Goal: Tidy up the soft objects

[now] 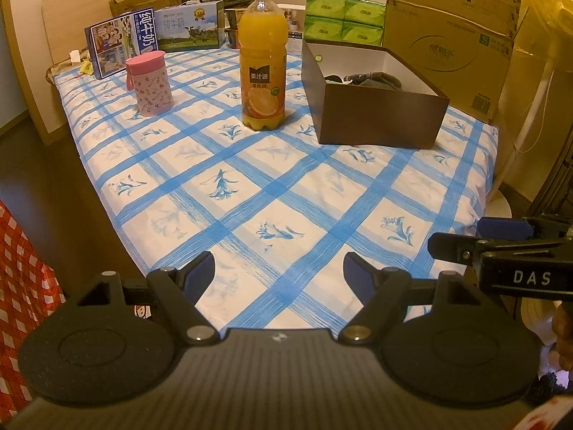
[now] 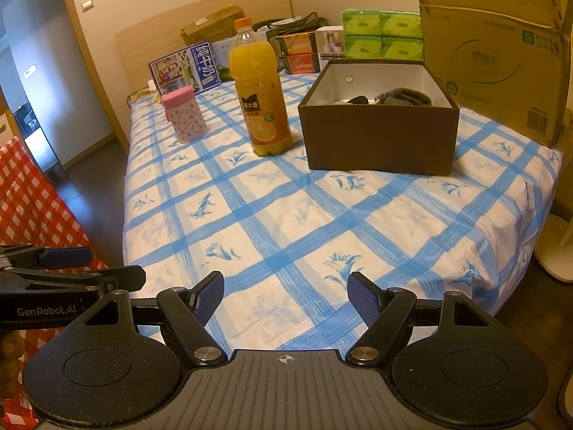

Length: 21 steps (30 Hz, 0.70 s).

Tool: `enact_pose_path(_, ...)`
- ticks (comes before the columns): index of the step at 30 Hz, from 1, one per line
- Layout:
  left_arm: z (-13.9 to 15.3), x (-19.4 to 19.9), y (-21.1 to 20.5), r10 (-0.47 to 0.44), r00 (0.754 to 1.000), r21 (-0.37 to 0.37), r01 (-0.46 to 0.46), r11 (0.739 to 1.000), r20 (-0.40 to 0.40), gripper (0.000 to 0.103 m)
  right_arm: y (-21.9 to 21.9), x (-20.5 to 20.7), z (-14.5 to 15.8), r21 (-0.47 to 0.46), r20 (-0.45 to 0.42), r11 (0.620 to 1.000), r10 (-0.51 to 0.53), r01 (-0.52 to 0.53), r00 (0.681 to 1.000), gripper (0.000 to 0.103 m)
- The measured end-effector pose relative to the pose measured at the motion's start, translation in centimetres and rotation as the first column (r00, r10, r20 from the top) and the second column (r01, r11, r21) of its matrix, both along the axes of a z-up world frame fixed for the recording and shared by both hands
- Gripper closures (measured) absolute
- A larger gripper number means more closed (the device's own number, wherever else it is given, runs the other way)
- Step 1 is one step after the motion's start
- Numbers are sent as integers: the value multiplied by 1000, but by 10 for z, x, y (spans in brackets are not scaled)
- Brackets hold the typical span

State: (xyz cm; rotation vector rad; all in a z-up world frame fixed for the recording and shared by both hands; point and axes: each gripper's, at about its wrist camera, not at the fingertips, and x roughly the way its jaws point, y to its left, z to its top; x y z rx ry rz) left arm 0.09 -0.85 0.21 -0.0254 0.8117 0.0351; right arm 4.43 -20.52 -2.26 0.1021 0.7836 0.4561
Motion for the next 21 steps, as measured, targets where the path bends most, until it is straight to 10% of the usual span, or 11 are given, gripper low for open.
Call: enact_pose_path(21,-1,0,-2,-1,1000,0,1,1000,-1,26,0,0,0,0,1,1000,1,-1,1000,27)
